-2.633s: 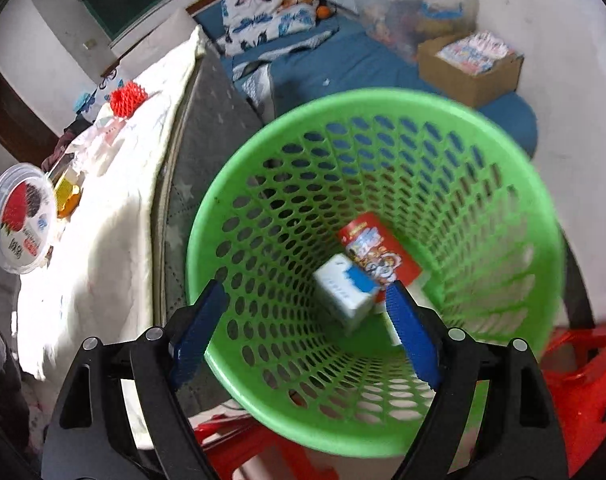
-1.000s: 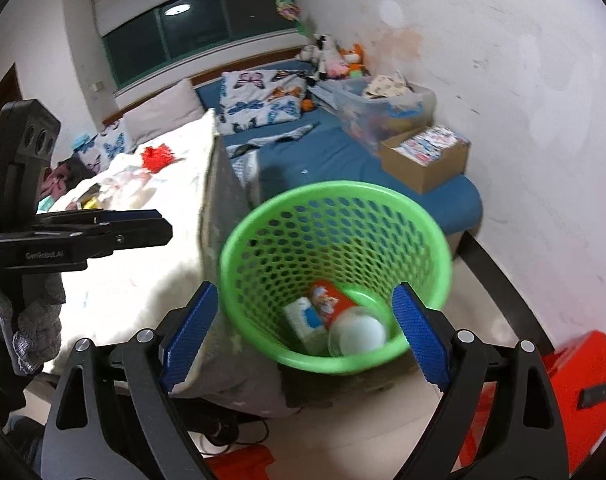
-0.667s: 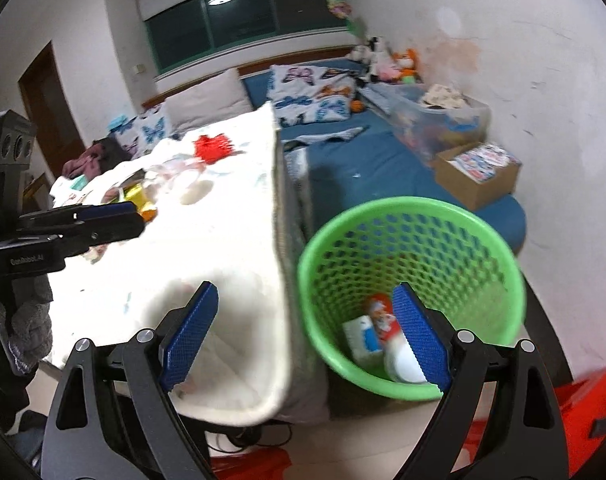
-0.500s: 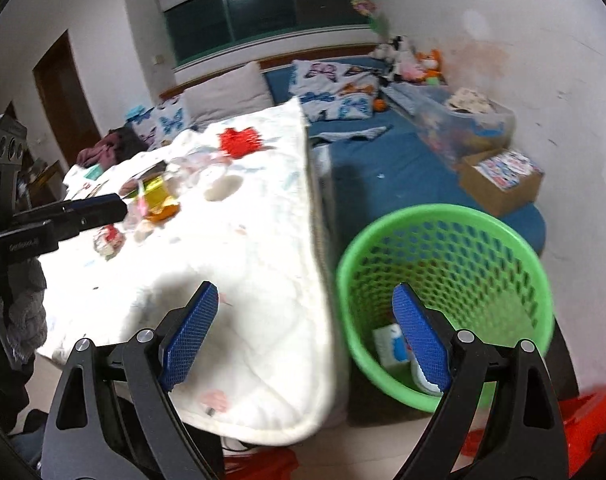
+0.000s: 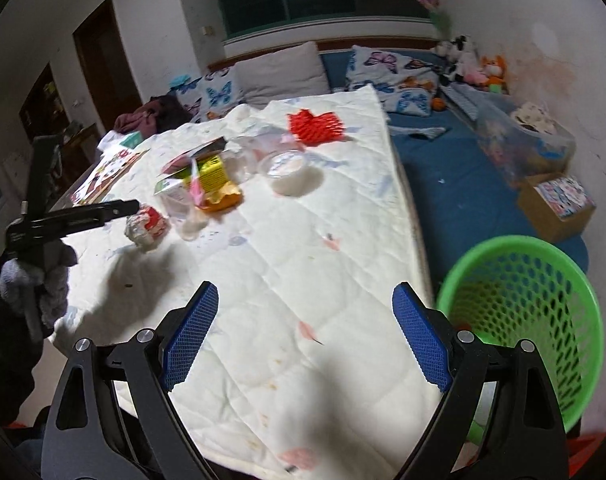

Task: Collect trash

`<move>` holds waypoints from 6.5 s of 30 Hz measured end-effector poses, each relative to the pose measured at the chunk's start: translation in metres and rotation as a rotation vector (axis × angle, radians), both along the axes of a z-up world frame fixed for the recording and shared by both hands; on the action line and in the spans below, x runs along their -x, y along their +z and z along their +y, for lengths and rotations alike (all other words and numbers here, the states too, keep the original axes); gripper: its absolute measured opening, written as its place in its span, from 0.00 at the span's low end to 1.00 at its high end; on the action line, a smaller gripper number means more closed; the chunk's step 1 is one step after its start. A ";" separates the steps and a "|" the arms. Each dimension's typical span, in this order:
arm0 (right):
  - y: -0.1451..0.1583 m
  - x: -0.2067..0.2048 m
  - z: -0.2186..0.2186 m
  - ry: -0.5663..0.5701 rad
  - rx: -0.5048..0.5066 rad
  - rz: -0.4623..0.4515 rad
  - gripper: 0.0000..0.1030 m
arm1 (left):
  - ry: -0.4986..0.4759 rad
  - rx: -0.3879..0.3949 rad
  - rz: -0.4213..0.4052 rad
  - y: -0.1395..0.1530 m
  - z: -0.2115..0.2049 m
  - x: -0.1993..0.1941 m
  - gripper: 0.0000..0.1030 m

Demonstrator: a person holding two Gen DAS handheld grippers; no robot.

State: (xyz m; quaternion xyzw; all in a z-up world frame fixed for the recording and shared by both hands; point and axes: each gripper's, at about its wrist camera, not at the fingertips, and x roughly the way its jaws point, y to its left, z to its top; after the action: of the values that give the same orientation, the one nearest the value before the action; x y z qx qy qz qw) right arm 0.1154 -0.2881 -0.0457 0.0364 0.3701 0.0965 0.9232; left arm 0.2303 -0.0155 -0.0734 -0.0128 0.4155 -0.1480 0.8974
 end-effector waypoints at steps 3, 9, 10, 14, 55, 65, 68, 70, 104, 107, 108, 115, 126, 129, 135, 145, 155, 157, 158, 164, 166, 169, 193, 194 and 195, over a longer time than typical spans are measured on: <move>-0.002 -0.011 0.009 0.016 -0.003 0.009 0.85 | 0.004 -0.018 0.009 -0.009 0.000 -0.005 0.56; -0.001 -0.038 0.034 0.074 -0.019 0.030 0.79 | 0.020 0.014 0.051 -0.022 0.006 -0.018 0.54; 0.000 -0.041 0.037 0.082 -0.017 0.029 0.77 | 0.019 0.015 0.052 -0.023 0.006 -0.020 0.53; 0.003 -0.057 0.054 0.119 -0.020 0.033 0.72 | 0.018 0.035 0.049 -0.024 0.011 -0.021 0.45; -0.029 -0.221 0.133 0.033 -0.634 0.359 0.29 | 0.019 0.123 -0.012 -0.006 0.071 0.019 0.40; -0.007 -0.197 0.109 0.061 -0.722 0.278 0.08 | 0.036 0.123 -0.028 0.003 0.076 0.023 0.40; 0.011 -0.183 0.095 0.084 -0.750 0.234 0.07 | 0.023 0.120 -0.047 0.011 0.072 0.026 0.40; 0.019 -0.175 0.087 0.090 -0.772 0.211 0.07 | 0.013 0.121 -0.062 0.018 0.067 0.029 0.40; -0.023 0.075 -0.225 -0.558 -0.514 0.074 0.07 | -0.431 0.155 -0.065 0.060 -0.161 0.068 0.40; -0.029 0.078 -0.233 -0.582 -0.493 0.069 0.07 | -0.459 0.147 -0.056 0.057 -0.180 0.070 0.40; -0.029 0.080 -0.234 -0.585 -0.480 0.065 0.07 | -0.467 0.147 -0.053 0.057 -0.184 0.072 0.40; -0.032 0.101 -0.243 -0.583 -0.486 0.060 0.11 | -0.543 0.142 -0.020 0.053 -0.231 0.077 0.40; -0.032 0.137 -0.247 -0.596 -0.415 0.047 0.31 | -0.682 0.136 0.054 0.037 -0.320 0.082 0.41; -0.031 0.146 -0.246 -0.602 -0.393 0.033 0.38 | -0.707 0.132 0.083 0.030 -0.342 0.079 0.41; -0.031 0.159 -0.243 -0.620 -0.334 0.017 0.49 | -0.728 0.102 0.104 0.020 -0.378 0.073 0.46; -0.024 0.163 -0.233 -0.623 -0.284 -0.022 0.62 | -0.694 0.122 0.106 0.019 -0.367 0.064 0.57; -0.011 0.136 -0.193 -0.524 -0.278 -0.046 0.67 | -0.593 0.127 0.026 0.039 -0.290 0.064 0.57; -0.009 0.126 -0.182 -0.500 -0.268 -0.044 0.69 | -0.565 0.136 0.021 0.041 -0.272 0.064 0.57; -0.007 0.121 -0.177 -0.484 -0.265 -0.043 0.71 | -0.543 0.136 0.012 0.042 -0.258 0.062 0.57; -0.001 0.092 -0.148 -0.409 -0.254 -0.039 0.77 | -0.437 0.128 -0.029 0.046 -0.197 0.057 0.57; -0.001 0.083 -0.138 -0.384 -0.248 -0.033 0.77 | -0.391 0.139 -0.035 0.046 -0.170 0.052 0.57; 0.000 0.070 -0.124 -0.345 -0.247 -0.027 0.77 | -0.329 0.136 -0.055 0.048 -0.137 0.048 0.57; -0.007 -0.005 -0.026 -0.100 -0.215 0.034 0.78 | -0.074 0.161 -0.007 0.008 -0.033 0.009 0.57; -0.008 -0.006 -0.025 -0.095 -0.216 0.037 0.78 | -0.067 0.165 -0.010 0.007 -0.033 0.009 0.57; -0.009 -0.006 -0.023 -0.094 -0.213 0.038 0.78 | -0.057 0.169 -0.012 0.006 -0.031 0.007 0.57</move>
State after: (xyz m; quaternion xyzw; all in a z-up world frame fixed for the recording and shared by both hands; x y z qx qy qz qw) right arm 0.1214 -0.3116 -0.0543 0.1534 0.3730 0.0913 0.9105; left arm 0.2235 -0.0468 -0.0676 -0.0758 0.3962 -0.2080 0.8911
